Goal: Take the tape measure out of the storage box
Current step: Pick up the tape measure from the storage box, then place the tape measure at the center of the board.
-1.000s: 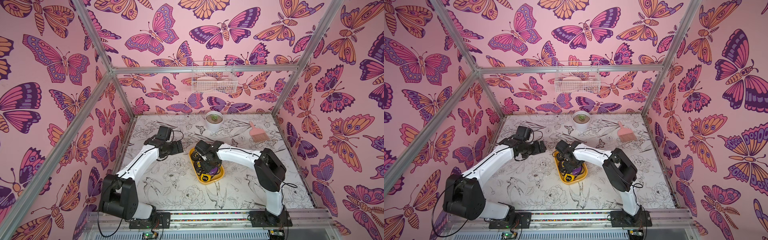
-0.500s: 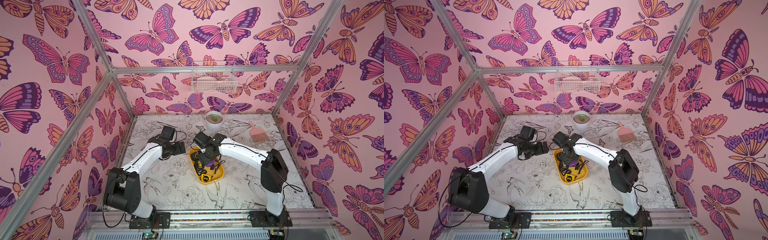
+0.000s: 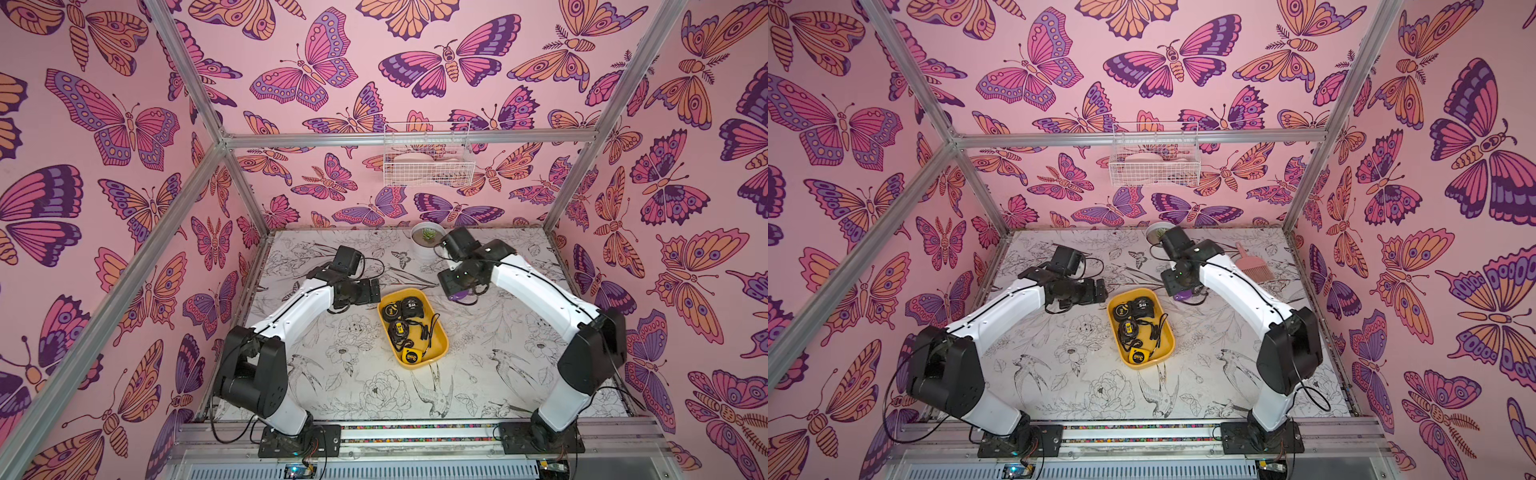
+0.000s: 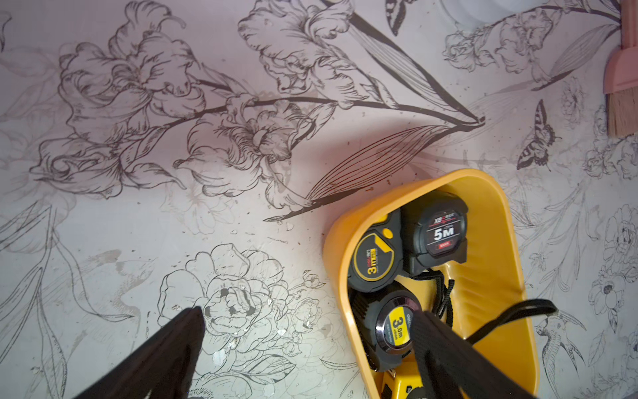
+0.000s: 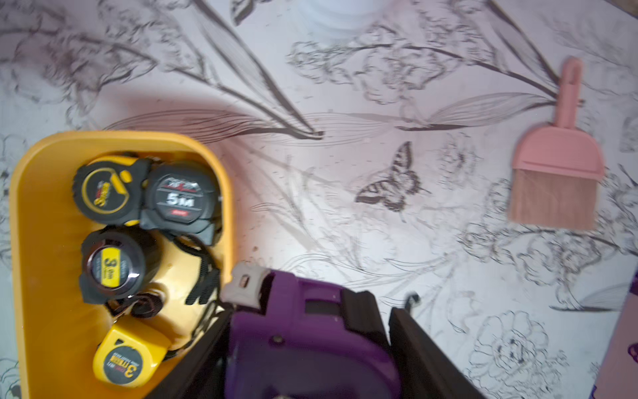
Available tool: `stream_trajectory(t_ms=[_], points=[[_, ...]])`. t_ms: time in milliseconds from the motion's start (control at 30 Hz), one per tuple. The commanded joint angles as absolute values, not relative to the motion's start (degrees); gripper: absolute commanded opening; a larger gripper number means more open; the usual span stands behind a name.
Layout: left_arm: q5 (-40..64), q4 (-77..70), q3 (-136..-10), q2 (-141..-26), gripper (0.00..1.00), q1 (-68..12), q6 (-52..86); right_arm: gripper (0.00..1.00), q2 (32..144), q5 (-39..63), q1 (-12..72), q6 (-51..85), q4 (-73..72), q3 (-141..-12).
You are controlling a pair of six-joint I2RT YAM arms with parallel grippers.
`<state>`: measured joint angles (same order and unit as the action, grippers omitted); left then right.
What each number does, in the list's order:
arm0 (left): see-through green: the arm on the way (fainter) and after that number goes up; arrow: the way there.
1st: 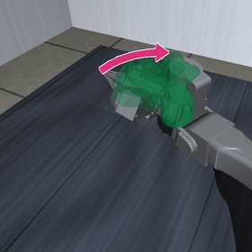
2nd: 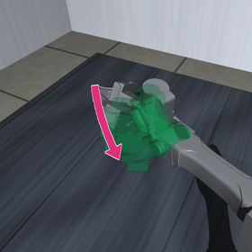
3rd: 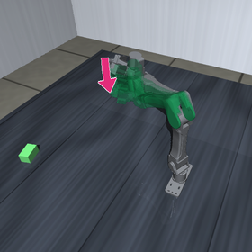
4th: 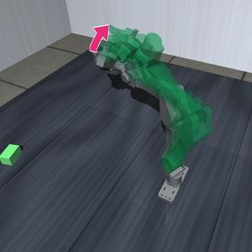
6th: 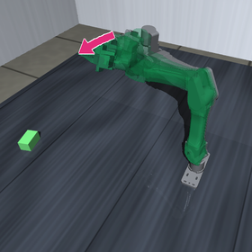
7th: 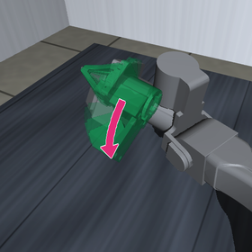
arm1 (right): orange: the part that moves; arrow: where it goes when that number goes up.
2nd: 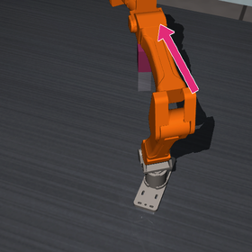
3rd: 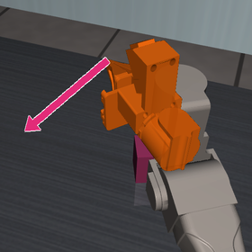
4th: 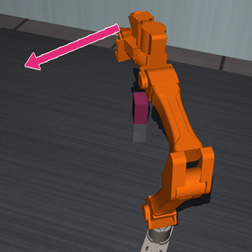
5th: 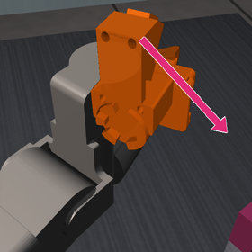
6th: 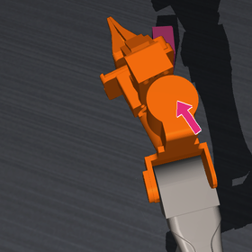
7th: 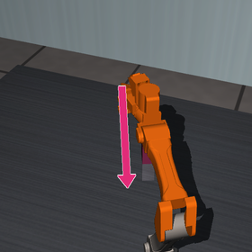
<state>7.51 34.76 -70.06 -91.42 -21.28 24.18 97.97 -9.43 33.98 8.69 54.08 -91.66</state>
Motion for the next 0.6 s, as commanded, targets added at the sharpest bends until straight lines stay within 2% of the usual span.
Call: stream_trajectory(t_ms=[0, 267, 567], points=[[6.2, 37.2, -73.8, -94.0, 1.00, -23.1, 21.4, 0.54, 95.8, -9.2, 29.3, 7.5, 52.6, -88.7], [4.1, 41.8, -83.2, -99.9, 1.00, -28.5, 18.0, 0.55, 98.3, -8.1, 18.5, 8.3, 42.3, -75.1], [4.5, 47.2, -94.0, -107.5, 1.00, -32.0, 15.7, 0.57, 104.8, -7.5, 15.0, 8.7, 34.7, -71.1]])
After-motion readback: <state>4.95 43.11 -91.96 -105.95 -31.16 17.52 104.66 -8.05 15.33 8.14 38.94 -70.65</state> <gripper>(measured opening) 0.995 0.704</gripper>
